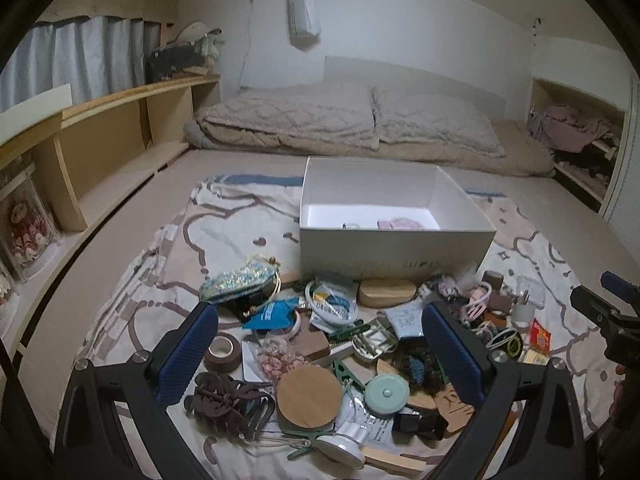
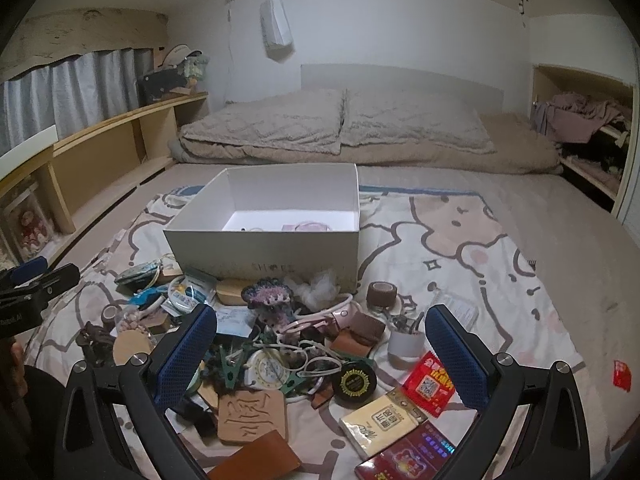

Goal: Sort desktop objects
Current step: 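Move both grippers toward the cluttered pile of items beside the white box, then lower the right gripper over the red cigarette pack while the left gripper approaches the white pump bottle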

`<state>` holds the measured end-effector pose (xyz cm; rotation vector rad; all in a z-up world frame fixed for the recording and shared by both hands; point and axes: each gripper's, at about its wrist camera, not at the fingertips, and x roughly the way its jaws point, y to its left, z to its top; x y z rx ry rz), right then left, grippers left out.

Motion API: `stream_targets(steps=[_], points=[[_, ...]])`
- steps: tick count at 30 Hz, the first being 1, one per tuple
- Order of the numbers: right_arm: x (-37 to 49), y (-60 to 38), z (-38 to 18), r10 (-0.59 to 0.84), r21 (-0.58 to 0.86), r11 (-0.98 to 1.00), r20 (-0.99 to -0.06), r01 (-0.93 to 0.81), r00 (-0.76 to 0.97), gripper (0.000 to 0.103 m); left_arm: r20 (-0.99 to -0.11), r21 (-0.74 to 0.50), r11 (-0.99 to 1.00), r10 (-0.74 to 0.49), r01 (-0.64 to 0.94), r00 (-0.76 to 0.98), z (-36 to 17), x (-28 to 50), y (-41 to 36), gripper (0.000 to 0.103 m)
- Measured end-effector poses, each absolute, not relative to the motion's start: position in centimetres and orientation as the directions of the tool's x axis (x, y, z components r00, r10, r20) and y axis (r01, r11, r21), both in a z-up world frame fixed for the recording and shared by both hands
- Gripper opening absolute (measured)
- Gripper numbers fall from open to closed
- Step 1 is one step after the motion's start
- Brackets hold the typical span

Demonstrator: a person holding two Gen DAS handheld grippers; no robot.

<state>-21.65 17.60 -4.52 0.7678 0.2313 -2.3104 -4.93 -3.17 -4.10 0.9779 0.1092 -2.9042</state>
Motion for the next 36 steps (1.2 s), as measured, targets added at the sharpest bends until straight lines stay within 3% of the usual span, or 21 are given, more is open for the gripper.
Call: stream_targets(steps=[18, 36], points=[[-24.7, 18.4, -10.6, -0.486, 0.075, -0.775, -0.704, 0.627, -0.517, 0.103, -0.726, -0.036, -0.993, -0.050, 0.110, -0.686, -8.5, -7.1, -2.7, 0.103], [-25.0, 21.2, -16.1, -0.413, 0.012, -0.741, -0.797, 0.672, -0.441, 0.103, -0.748, -0.003, -0.988, -0.099, 0.152, -0.656, -8.3, -6.0, -3.2, 0.103]])
